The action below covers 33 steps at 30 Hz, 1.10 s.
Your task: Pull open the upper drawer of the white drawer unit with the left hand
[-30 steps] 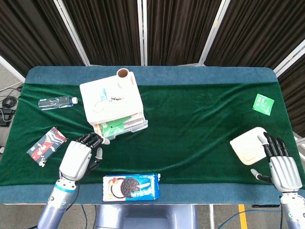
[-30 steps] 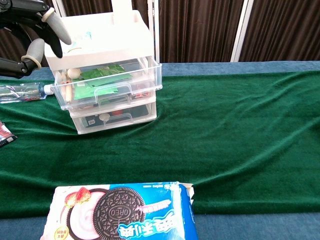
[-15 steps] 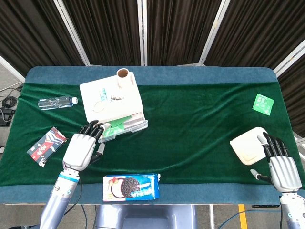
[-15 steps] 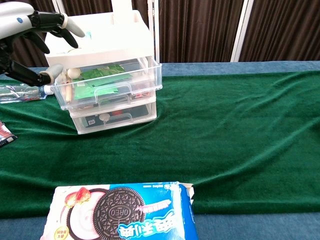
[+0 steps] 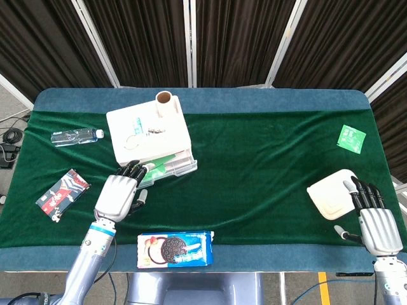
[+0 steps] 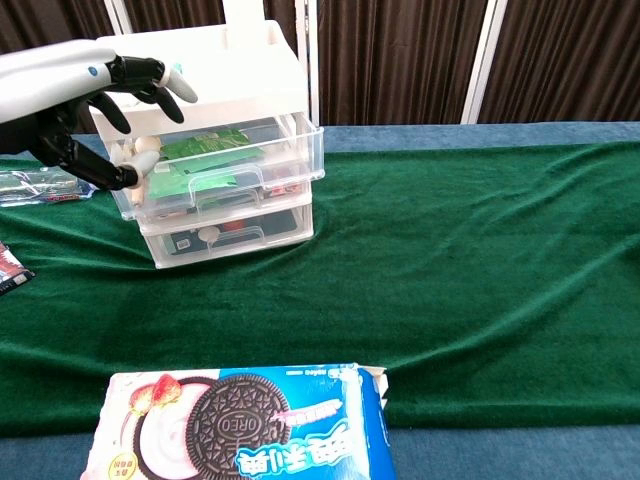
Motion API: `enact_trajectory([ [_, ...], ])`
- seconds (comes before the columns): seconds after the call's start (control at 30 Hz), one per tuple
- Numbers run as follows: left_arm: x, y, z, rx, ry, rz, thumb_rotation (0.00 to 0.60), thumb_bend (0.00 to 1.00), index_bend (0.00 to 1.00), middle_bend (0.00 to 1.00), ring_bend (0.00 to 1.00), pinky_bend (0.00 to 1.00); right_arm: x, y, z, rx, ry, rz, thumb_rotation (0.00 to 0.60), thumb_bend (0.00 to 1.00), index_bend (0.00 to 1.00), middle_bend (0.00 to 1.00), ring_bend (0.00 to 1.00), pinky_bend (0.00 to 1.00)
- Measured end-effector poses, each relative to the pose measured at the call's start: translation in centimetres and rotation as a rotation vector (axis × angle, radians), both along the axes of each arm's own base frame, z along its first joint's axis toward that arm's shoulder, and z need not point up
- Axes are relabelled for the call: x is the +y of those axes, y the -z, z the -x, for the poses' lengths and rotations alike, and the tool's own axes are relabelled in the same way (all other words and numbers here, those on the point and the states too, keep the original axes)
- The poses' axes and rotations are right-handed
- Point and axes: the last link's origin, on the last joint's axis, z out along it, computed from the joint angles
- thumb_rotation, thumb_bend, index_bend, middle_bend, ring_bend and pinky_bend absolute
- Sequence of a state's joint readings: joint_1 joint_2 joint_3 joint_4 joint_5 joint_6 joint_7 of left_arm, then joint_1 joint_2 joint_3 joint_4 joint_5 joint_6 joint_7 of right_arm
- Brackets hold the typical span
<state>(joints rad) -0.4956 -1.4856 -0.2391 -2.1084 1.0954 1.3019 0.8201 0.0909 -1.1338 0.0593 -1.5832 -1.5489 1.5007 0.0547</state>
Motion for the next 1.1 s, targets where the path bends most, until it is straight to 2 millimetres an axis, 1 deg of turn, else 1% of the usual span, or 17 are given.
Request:
enact_trajectory([
  [0.4, 0.4, 1.4, 0.1, -0.001, -0.031, 0.047, 0.600, 0.55, 0.19, 0.22, 0.12, 0.25, 0.0, 0.0, 0.0, -0.001, 0.001, -0.001, 0.600, 0.02, 0.04, 0.00, 0.00, 0.00],
  [0.77, 0.5, 1.7, 0.2, 0.003, -0.053, 0.062, 0.600, 0.55, 0.20, 0.24, 0.13, 0.27, 0.1, 0.0, 0.0, -0.001, -0.001, -0.001, 0.600, 0.02, 0.04, 0.00, 0.00, 0.00],
  [1.1, 0.4, 1.9, 0.1, -0.014, -0.065, 0.087, 0.600, 0.54, 0.25, 0.29, 0.18, 0.30, 0.1, 0.0, 0.0, -0.001, 0.000, -0.002, 0.600, 0.02, 0.04, 0.00, 0.00, 0.00],
])
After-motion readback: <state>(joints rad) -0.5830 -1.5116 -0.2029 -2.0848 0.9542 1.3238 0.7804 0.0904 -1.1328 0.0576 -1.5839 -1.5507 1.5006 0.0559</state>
